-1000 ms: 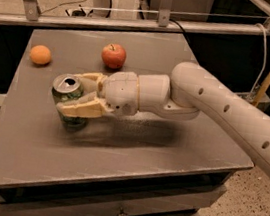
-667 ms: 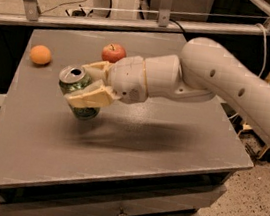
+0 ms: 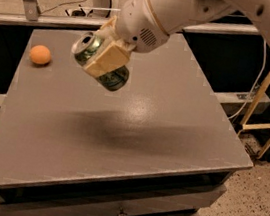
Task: Knock green can over
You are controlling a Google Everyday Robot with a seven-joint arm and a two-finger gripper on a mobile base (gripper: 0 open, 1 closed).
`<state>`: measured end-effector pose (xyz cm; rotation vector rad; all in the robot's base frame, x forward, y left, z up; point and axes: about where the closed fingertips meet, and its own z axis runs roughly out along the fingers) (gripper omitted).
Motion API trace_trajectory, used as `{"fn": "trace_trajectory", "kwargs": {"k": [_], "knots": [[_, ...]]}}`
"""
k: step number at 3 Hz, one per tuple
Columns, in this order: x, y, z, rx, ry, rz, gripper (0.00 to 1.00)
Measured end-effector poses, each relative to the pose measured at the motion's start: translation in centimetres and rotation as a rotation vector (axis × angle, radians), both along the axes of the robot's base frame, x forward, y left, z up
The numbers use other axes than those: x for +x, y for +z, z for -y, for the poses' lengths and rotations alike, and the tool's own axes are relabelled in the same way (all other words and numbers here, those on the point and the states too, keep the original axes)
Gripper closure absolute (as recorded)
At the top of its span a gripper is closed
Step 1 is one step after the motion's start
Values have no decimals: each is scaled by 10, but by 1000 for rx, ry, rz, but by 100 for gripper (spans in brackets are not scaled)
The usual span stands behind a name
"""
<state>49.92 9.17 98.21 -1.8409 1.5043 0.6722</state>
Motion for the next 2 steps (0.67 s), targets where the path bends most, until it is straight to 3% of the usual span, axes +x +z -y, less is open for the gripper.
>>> {"fn": "trace_trajectory", "kwargs": {"k": [1, 2], "knots": [[29, -49, 27, -278, -79, -123, 100], [31, -109, 48, -553, -139, -257, 100]]}}
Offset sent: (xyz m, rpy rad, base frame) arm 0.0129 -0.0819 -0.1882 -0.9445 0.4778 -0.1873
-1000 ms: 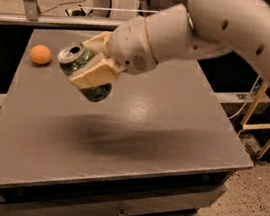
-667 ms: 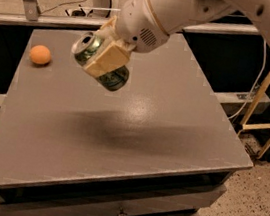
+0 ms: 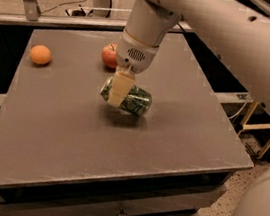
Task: Knock green can over
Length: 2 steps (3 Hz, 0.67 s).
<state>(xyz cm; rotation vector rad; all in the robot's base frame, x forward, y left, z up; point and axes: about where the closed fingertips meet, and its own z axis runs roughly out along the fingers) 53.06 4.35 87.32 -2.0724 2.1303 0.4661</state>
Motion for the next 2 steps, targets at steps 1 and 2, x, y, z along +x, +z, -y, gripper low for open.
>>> {"fn": "trace_trajectory", "kwargs": {"k": [1, 2], "knots": [[-11, -35, -3, -203, 19, -3, 84], [-7, -44, -3, -263, 19, 32, 53]]}}
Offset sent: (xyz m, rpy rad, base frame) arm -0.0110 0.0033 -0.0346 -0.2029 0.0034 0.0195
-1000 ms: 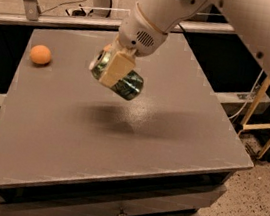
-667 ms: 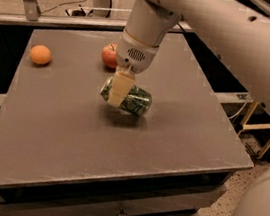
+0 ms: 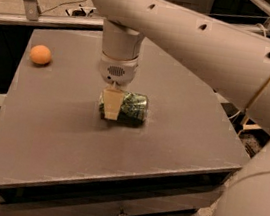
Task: Knock green can over
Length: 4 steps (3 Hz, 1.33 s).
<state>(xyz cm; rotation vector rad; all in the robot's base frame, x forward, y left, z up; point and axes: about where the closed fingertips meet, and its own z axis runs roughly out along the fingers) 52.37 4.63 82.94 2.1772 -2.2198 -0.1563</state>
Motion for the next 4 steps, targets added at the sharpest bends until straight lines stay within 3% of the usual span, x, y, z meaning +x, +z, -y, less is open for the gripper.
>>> {"fn": "trace_trajectory", "kwargs": {"k": [1, 2, 3, 4], "knots": [[1, 0, -1, 6, -1, 7, 21], [3, 0, -3, 13, -2, 14, 1], [5, 3, 1, 73, 6, 12, 0], [13, 25, 30, 193, -3, 51, 0]]}}
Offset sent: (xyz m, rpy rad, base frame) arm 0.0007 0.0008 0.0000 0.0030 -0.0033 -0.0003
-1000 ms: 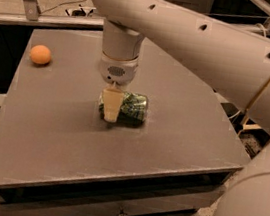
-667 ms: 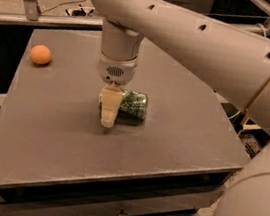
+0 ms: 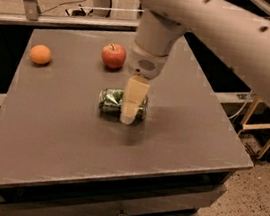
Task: Knock green can over
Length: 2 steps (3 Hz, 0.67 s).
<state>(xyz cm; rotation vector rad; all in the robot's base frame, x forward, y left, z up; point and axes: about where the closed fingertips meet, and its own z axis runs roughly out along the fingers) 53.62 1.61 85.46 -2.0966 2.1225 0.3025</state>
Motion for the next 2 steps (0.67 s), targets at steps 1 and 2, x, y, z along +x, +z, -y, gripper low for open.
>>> {"fn": "trace_trajectory", "kwargs": {"k": [1, 2], "knots": [[9, 26, 66, 100, -18, 47, 0], [12, 36, 79, 126, -7, 75, 0]]}}
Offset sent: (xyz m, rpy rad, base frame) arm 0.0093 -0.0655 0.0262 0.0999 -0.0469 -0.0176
